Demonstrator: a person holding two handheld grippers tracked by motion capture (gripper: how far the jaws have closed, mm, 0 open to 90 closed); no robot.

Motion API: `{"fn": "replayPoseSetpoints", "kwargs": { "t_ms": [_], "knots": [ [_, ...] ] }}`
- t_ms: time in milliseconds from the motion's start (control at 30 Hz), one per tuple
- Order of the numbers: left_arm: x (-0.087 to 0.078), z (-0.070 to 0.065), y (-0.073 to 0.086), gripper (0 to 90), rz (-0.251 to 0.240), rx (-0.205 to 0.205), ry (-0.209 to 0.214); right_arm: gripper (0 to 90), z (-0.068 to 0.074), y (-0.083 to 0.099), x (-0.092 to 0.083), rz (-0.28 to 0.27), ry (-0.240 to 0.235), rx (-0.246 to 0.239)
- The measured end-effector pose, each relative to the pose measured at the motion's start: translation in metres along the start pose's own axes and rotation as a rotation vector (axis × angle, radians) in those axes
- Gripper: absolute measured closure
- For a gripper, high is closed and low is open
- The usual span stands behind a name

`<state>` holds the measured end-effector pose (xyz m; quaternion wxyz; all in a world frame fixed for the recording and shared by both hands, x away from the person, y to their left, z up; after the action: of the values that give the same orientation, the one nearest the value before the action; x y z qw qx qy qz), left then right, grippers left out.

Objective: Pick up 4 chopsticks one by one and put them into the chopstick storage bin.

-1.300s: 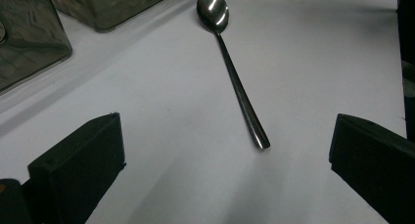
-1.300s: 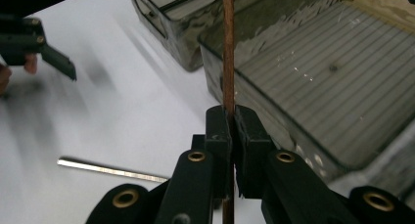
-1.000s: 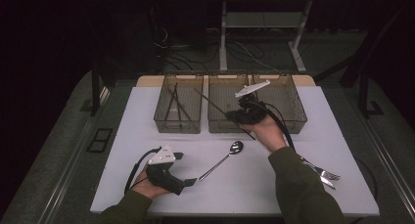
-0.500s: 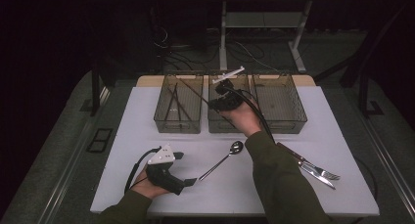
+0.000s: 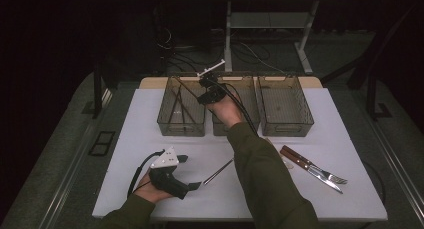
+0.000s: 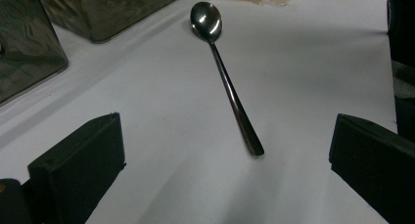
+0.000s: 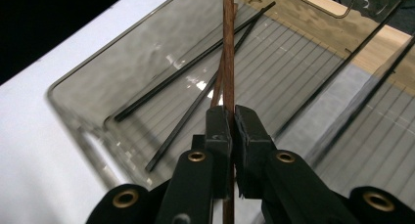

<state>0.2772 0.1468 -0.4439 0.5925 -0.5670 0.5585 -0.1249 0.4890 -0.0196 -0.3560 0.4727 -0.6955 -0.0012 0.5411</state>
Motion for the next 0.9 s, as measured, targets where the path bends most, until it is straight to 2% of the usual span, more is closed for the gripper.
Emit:
{"fn": "replayPoseSetpoints", "kwargs": {
  "t_ms": [200,467,500,600,700,800,900],
  "knots": [
    [0.0,0.001,0.0,0.0,0.003,0.005,0.002,85.4,-0.002,-0.016,0.02,0.03,0.017,0.037],
    [0.0,0.001,0.0,0.0,-0.001,0.004,0.007,84.3,-0.004,-0.03,0.043,0.063,0.053,0.061],
    [0.0,0.001,0.0,0.0,0.0,0.005,0.009,76.7,-0.004,-0.031,0.044,0.049,0.044,0.065],
    [-0.001,0.001,0.0,0.0,-0.002,0.008,0.011,69.3,-0.003,-0.032,0.043,0.022,0.037,0.05],
    [0.0,0.001,-0.001,0.0,0.0,0.009,0.011,63.4,-0.003,-0.032,0.039,0.021,0.034,0.042],
    [0.0,0.001,-0.001,0.0,0.002,0.01,0.009,57.5,-0.003,-0.03,0.031,0.005,0.018,0.038],
    [0.0,0.001,-0.001,0.0,0.002,0.01,0.008,48.8,-0.002,-0.028,0.022,-0.025,0.006,0.012]
  ]
}}
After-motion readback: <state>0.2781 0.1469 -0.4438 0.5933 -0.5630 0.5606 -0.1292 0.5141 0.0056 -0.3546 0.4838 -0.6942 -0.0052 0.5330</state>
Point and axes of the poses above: each handheld gripper's, and its own axes: x roughly forward along the jaws, y roughly out of its underside, z roughly to its left, the point moved 1 cm from there along x, roughly forward along the jaws, and after that the axes turned 10 degrees about -x, right-handed, at the moved point
